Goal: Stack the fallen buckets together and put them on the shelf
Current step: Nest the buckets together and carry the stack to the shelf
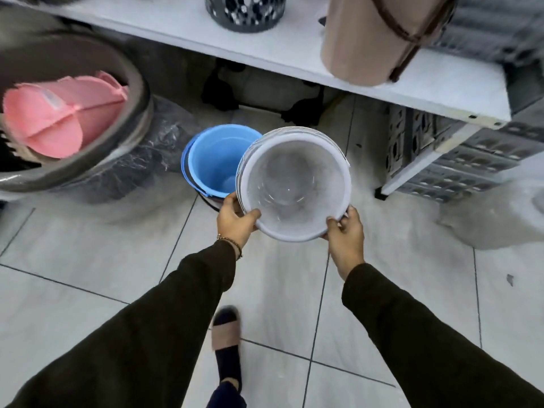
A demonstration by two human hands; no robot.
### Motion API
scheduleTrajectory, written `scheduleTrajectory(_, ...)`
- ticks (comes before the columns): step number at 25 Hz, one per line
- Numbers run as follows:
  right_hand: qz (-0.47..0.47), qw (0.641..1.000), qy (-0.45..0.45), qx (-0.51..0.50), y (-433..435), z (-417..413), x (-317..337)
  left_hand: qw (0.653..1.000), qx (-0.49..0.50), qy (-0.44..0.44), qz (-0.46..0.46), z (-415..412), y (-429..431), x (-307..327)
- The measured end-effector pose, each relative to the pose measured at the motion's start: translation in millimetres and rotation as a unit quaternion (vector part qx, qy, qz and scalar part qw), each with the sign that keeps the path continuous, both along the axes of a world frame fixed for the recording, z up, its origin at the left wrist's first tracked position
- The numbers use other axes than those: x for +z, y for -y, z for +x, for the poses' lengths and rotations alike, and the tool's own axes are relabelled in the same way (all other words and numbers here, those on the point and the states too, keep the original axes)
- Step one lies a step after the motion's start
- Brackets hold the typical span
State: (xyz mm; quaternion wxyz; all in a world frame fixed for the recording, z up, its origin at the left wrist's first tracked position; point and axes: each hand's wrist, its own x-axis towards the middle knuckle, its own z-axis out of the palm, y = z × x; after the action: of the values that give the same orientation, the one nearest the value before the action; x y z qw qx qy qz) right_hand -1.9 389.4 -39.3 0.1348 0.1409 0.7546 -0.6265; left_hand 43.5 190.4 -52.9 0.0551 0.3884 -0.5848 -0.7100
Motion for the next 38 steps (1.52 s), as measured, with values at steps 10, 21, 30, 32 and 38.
scheduleTrajectory(10,-0.013,0.999,0.043,0.011,188,-125,-13,0.982,0.074,0.087,-0.148,-95,180,-24)
scheduleTrajectory(21,0.197,0.978,0.073,-0.001,212,-146,-122,0.934,0.001,0.343,-0.098,-114,199,-133)
scheduleTrajectory(30,0.267,0.924,0.257,0.094,184,-151,-153,0.938,-0.015,0.345,-0.006,-115,193,-148)
scheduleTrajectory(32,0.186,0.947,0.256,0.055,176,-147,-151,0.935,-0.023,0.353,0.009,-110,192,-145)
scheduleTrajectory(38,0.163,0.964,0.207,0.027,154,-118,-123,0.938,-0.026,0.346,0.018,-78,174,-114)
